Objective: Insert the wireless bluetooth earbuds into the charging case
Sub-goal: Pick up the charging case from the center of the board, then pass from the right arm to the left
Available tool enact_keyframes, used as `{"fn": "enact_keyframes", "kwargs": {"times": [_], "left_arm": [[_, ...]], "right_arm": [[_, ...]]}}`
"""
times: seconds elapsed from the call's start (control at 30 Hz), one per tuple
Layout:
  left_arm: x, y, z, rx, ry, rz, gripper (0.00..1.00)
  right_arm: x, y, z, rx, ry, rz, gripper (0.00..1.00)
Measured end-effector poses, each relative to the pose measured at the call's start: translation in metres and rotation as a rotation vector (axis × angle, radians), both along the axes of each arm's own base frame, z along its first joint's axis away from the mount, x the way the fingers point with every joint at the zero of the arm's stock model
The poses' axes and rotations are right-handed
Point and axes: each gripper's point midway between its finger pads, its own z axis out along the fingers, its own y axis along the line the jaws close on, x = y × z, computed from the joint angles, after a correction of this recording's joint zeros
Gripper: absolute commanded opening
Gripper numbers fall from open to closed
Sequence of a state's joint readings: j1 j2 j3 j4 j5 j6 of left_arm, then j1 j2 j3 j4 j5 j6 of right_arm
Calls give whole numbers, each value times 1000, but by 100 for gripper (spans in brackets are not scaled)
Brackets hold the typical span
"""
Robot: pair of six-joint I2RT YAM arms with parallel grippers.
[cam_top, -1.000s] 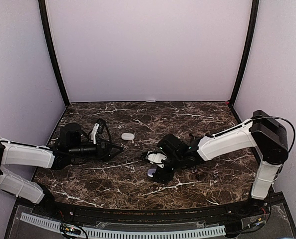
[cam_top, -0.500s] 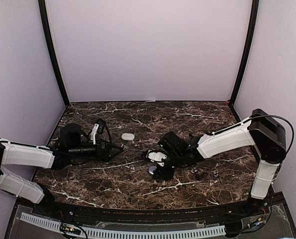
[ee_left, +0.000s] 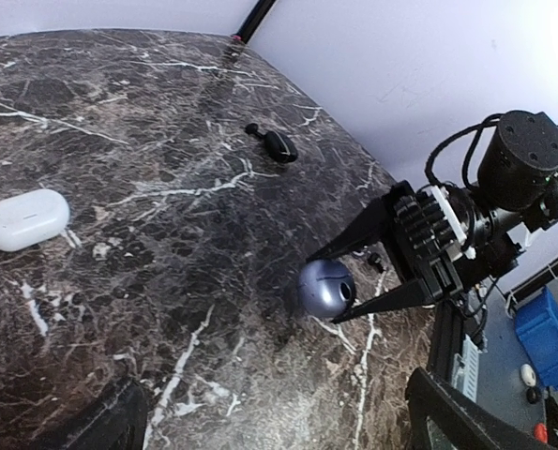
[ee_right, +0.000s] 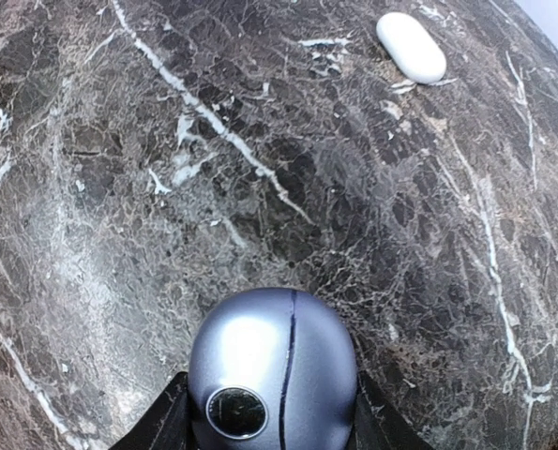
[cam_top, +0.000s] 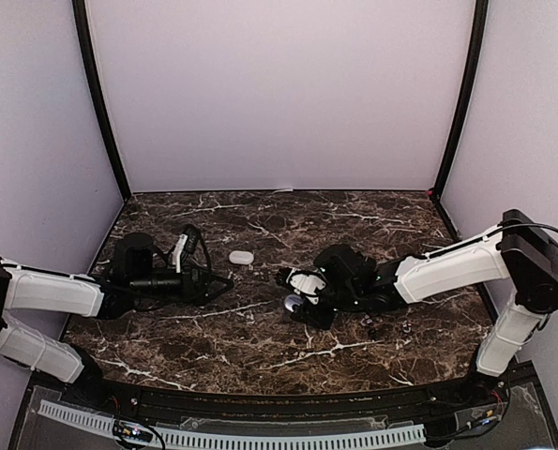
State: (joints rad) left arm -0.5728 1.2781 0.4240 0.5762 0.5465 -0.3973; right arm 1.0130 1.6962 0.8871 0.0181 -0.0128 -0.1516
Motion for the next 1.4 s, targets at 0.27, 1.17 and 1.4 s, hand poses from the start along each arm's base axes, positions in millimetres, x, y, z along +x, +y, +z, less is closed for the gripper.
{"fn": "enact_keyframes", "kwargs": {"times": [0.27,1.17,1.4], "left_arm": [[-20,-18,-10,-60,90,-152,99],[-41,-67,-19,-68,151,-317,57],[-41,-69,-15,-87,149,-321,38]], "right_arm": [[4,10,25,66,-125,-23,43],[-26,60,63,107,-425,57,41],[-28,72,66,124,-445,59,41]]}}
